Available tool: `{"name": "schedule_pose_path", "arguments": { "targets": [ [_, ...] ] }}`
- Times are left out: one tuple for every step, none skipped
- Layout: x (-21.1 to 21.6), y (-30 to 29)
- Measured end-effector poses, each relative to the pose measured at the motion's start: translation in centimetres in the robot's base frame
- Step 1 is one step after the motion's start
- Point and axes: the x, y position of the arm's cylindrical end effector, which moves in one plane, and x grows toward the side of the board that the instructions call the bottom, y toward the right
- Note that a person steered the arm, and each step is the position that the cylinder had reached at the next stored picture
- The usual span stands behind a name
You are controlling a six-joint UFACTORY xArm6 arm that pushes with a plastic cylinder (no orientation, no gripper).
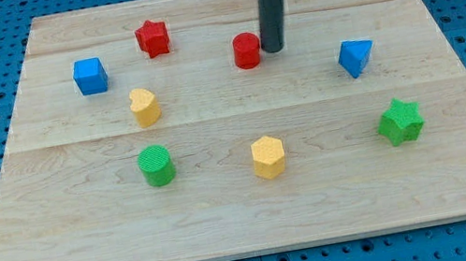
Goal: Push the red circle right side to the yellow heart
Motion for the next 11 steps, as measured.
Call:
{"name": "schedule_pose_path", "arguments": {
  "targets": [
    [0.0, -0.4],
    [-0.8, -0.9],
    [-2.3, -3.6],
    [-2.9, -9.2],
    [1.6, -12.2],
    [1.6, -10.2],
    [-1.2, -6.8],
    [1.2, -3.9],
    [4.4, -10.9],
    [8.1, -5.3],
    [15.9, -0.6]
  ]
}}
